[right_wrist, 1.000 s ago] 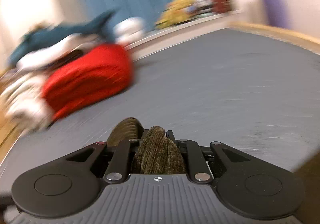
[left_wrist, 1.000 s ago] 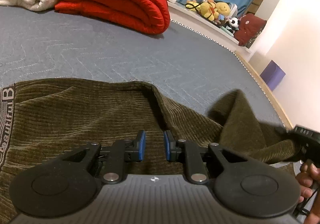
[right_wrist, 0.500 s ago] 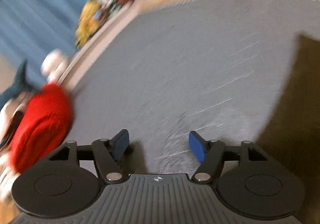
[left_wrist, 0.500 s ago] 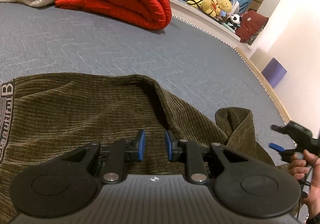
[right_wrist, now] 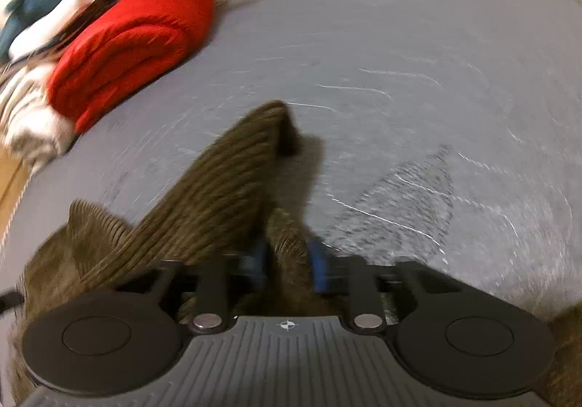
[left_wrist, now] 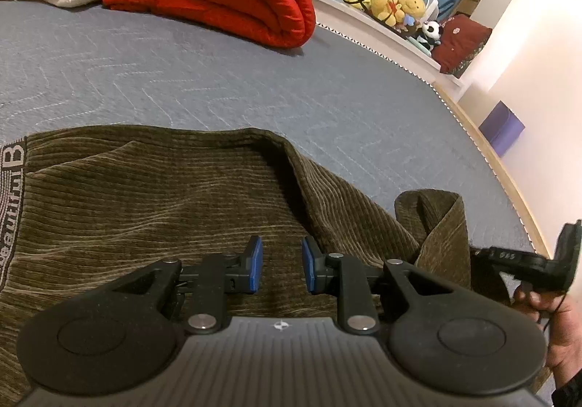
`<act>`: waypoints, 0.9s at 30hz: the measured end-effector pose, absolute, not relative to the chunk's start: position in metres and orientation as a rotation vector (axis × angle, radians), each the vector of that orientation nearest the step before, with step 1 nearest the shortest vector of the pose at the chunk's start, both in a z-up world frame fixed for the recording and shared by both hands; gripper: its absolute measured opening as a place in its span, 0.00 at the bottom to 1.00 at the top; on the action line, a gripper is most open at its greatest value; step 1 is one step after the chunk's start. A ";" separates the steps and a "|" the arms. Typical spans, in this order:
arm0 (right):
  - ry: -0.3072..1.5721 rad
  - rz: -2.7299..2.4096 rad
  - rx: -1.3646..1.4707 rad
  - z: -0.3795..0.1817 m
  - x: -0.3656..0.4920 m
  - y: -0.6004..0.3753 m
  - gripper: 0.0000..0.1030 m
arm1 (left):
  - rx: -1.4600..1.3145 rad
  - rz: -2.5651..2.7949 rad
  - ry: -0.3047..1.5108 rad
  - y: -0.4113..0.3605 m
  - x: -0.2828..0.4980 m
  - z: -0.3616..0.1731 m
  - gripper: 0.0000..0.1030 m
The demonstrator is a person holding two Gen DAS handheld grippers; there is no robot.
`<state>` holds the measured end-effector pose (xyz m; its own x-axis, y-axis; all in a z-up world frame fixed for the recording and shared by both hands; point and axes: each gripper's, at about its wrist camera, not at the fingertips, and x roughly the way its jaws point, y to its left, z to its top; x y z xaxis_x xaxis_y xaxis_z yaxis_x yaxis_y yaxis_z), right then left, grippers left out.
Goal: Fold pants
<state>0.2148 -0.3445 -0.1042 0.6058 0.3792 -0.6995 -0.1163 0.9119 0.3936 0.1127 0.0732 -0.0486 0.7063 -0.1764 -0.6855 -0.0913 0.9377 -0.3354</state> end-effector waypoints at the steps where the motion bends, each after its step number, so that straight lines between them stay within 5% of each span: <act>1: 0.855 0.305 0.304 -0.097 0.212 -0.343 0.10 | -0.362 -0.049 0.790 0.073 0.113 -0.049 0.25; 7: 0.537 0.272 0.369 -0.027 0.188 -0.354 0.08 | -0.367 -0.044 0.794 0.075 0.114 -0.049 0.25; 11: 0.284 -0.331 0.588 -0.013 0.159 -0.406 0.11 | -0.359 -0.054 0.794 0.073 0.113 -0.049 0.25; 16: 0.444 -0.584 0.611 -0.062 0.164 -0.459 0.17 | -0.360 -0.060 0.798 0.072 0.112 -0.049 0.25; 18: 0.505 -0.616 0.697 -0.081 0.165 -0.478 0.38 | -0.358 -0.062 0.799 0.071 0.111 -0.049 0.27; 20: 0.545 -0.600 0.766 -0.095 0.168 -0.486 0.46 | -0.352 -0.067 0.802 0.071 0.111 -0.050 0.34; 27: 0.632 -0.439 0.756 -0.103 0.184 -0.469 0.50 | -0.336 -0.110 0.837 0.063 0.114 -0.055 0.36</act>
